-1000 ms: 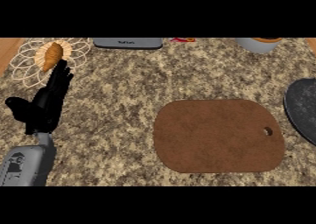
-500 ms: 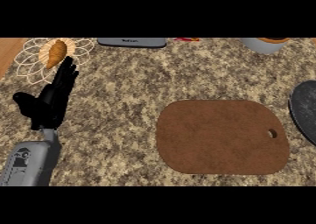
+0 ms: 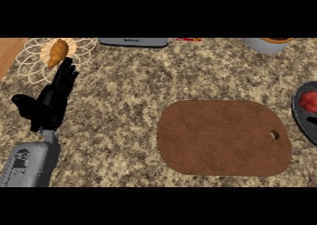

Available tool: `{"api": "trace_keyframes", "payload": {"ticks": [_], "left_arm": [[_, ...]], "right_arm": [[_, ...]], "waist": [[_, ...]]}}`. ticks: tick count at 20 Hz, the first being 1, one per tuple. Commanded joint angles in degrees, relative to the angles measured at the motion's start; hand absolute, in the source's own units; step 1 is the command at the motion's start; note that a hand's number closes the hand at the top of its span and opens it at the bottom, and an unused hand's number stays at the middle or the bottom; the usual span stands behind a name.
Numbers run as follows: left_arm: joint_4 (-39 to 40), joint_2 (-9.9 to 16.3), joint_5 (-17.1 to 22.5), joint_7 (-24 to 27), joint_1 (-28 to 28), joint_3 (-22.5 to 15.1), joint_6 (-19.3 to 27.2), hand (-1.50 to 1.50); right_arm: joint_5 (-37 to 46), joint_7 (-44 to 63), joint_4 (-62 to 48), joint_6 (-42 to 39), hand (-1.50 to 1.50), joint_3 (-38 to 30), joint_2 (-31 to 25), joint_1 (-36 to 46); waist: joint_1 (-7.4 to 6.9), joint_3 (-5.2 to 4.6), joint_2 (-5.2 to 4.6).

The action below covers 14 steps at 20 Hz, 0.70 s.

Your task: Pick the bell pepper from the cutting board and place it in the pan

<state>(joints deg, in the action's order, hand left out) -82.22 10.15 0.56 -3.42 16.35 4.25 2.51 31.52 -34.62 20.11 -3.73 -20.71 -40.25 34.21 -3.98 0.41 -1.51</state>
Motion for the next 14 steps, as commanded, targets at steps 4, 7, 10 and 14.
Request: {"api": "trace_keyframes", "payload": {"ticks": [4, 7, 10, 14], "left_arm": [[-0.6, -0.5, -0.7, -0.7, -0.8, -0.1, 1.1, 0.00], [-2.2, -0.7, -0.8, -1.4, -1.1, -0.2, 1.5, 0.00], [-3.3, -1.1, -0.6, -0.9, -3.6, -0.4, 1.4, 0.00], [-4.8, -0.1, -0.6, -4.0, -2.1, 0.2, 1.8, 0.00]], "right_arm": [[-4.1, -10.6, -6.2, -1.2, -1.50, -4.8, -0.3, 1.8], [-8.8, -11.7, -7.3, -5.7, -1.50, -9.4, -3.0, 3.3], [-12.5, -14.2, -9.4, -10.4, -1.50, -12.9, -4.3, 1.3], [-13.8, -18.2, -11.0, -24.6, -1.50, -13.2, -9.5, -3.4]], "waist": [[1.17, 0.04, 0.18], [1.71, -0.03, 0.59], [2.04, -0.07, 0.76], [3.00, -0.09, 1.05]]}}
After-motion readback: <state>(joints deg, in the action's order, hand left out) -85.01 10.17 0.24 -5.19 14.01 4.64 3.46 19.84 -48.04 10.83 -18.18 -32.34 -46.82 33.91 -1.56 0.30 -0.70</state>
